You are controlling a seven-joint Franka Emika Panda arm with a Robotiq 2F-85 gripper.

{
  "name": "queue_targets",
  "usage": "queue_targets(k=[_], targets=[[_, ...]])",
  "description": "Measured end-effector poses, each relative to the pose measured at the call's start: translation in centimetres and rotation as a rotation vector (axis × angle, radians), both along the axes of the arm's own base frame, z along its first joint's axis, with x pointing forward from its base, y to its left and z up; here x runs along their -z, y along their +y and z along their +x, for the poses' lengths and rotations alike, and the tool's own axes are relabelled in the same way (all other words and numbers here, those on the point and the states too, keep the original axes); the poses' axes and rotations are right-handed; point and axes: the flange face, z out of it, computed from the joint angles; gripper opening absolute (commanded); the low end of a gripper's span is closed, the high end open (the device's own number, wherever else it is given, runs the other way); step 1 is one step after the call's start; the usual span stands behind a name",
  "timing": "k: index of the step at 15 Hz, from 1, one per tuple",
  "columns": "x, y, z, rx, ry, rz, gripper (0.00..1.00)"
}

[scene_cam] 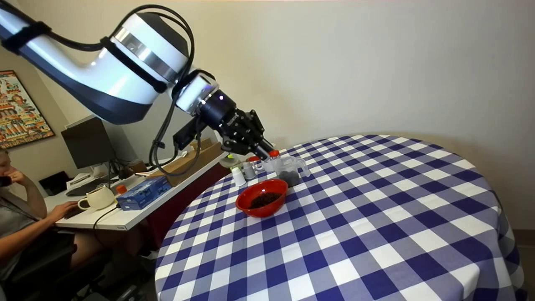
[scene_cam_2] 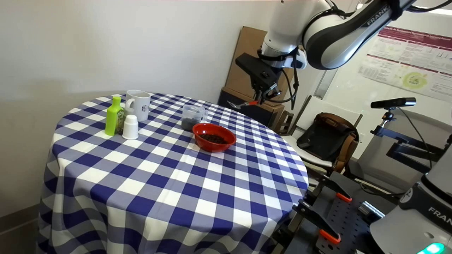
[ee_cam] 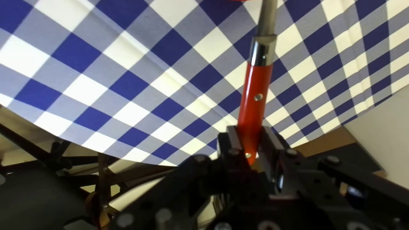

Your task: Transfer a spoonful of contents from the bowl into the jar

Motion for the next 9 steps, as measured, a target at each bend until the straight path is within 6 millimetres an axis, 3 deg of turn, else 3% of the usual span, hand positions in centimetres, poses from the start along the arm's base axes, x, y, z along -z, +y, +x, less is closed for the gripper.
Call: queue_targets(k=[5, 9], targets=[[3.4, -0.3, -4.5, 0.015, 0.085, 0.034, 0.05], [6.0, 0.2, -5.8, -0.014, 0.134, 0.060, 0.05]])
